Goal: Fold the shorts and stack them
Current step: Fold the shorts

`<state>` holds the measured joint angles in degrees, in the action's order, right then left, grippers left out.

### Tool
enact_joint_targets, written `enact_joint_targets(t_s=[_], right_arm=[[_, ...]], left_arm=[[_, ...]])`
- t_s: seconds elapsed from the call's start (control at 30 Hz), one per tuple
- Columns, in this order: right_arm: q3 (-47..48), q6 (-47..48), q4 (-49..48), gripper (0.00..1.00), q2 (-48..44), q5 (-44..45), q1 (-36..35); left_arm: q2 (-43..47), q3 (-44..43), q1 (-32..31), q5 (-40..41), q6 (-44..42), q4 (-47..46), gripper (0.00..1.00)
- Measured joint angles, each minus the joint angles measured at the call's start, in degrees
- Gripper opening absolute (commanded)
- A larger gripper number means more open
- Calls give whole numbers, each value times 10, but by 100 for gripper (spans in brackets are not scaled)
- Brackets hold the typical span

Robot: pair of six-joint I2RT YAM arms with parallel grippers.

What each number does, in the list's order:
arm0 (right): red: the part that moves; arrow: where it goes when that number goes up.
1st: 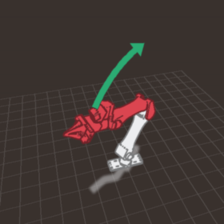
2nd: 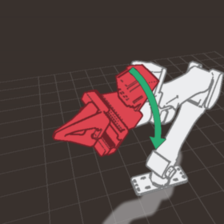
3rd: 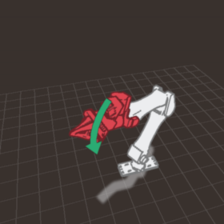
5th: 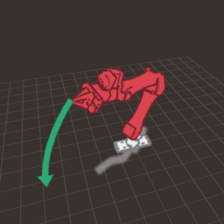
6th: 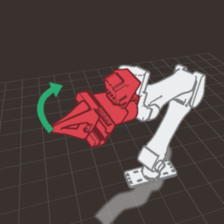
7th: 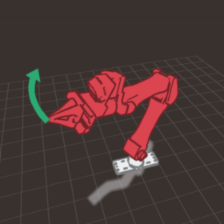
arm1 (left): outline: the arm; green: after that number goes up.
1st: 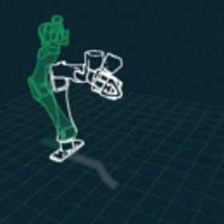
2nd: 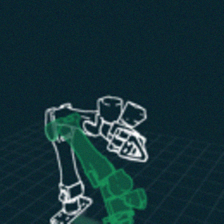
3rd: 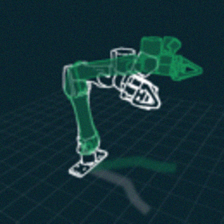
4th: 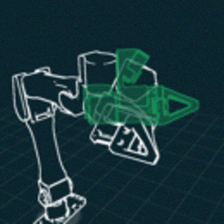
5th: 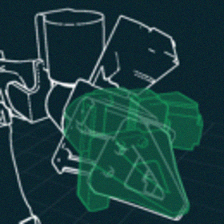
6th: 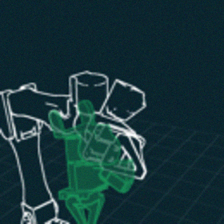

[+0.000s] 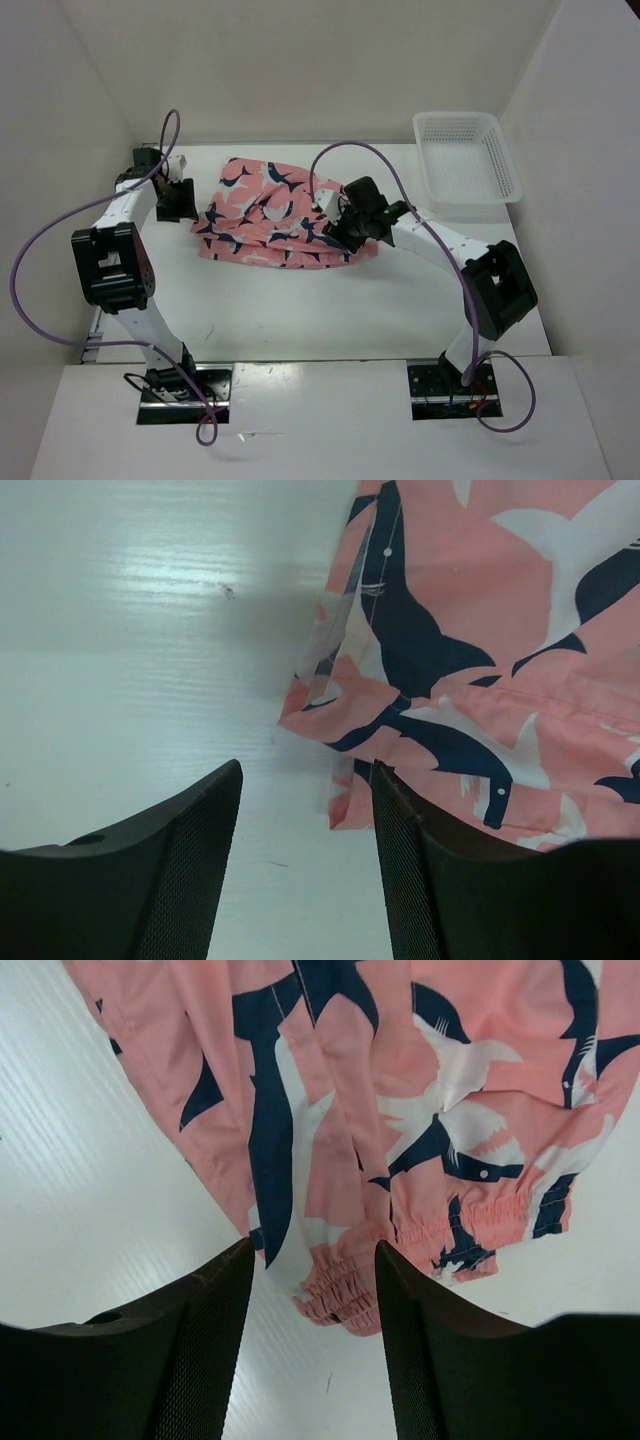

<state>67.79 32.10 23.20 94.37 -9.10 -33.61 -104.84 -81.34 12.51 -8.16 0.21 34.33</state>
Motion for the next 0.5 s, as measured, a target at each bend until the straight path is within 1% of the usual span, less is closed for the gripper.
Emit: enact_joint_targets(t_s=[0.07,0.2,0.3,0.4,0.43,0.5], right_arm=[[-6,0,-1,60,0,1,0],[-19,6,-5,60,0,3,0],[-24,9,-5,60,1,4,0],[-25,11,-5,60,3,5,0],[-25,12,-5,60,5,6,0],[-25,16,-5,61,9,6,0]], left_arm=[[-8,0,2,-17,0,-9,62],[-45,0,2,-40,0,-19,61],[-74,6,1,-42,0,-24,59],[-81,17,1,-41,0,-26,51],[-82,17,1,-41,0,-28,46],[-82,17,1,-41,1,-33,41]])
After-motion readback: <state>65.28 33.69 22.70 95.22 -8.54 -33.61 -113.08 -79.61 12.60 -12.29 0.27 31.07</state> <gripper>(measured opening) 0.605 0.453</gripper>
